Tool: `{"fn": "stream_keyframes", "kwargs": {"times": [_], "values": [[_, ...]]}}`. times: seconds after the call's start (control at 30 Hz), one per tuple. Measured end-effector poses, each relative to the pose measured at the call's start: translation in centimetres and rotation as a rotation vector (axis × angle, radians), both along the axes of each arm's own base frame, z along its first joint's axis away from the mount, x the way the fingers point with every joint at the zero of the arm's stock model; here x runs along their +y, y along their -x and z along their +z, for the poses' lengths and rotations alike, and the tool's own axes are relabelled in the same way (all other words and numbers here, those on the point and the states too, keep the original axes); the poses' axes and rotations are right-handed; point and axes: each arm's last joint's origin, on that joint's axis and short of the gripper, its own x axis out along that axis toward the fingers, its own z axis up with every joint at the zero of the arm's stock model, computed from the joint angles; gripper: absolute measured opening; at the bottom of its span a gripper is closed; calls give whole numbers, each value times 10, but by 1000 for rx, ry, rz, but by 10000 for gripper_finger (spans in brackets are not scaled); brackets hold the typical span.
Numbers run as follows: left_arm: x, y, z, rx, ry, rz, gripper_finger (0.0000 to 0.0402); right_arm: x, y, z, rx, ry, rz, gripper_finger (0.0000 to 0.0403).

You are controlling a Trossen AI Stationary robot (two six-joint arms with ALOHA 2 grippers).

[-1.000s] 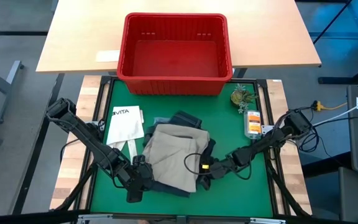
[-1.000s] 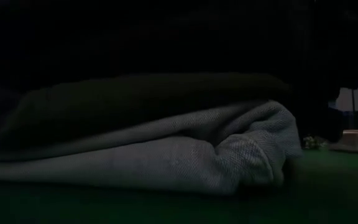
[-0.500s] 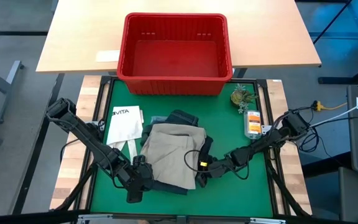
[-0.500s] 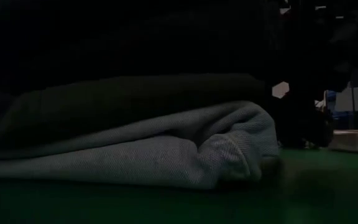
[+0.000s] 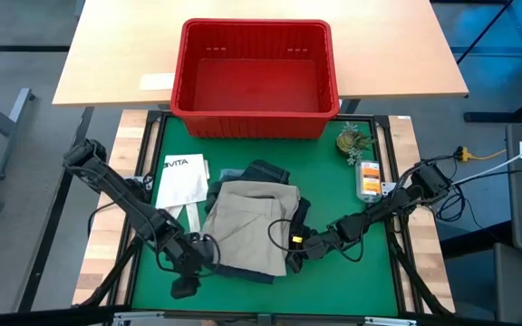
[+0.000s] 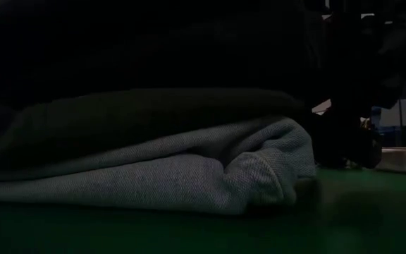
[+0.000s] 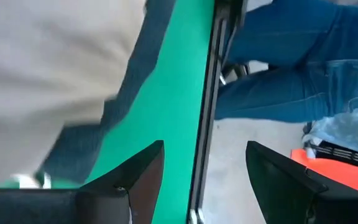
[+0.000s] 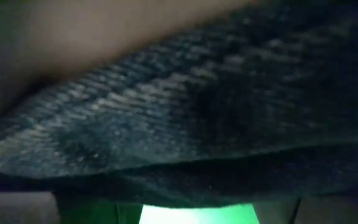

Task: Fold Laundry from Bin
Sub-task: Put the stacked clothes into the red bin

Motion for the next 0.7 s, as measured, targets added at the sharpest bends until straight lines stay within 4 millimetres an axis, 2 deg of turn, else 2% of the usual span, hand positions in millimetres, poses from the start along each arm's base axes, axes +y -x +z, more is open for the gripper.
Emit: {"fn": "stream_keyframes", "kwargs": {"times": [0.2, 0.47, 0.57, 0.7], "values": [[9, 16, 3, 72, -85, 29, 219, 0, 0, 0, 2, 1, 3, 236], [50, 30, 12, 130, -255, 143, 219, 1, 0, 0, 7, -12, 21, 236], [65, 34, 1, 92, -244, 171, 219, 1, 0, 0, 7, -11, 22, 236], [87, 42, -27, 60, -169, 224, 219, 1, 0, 0, 7, -9, 24, 236]]}}
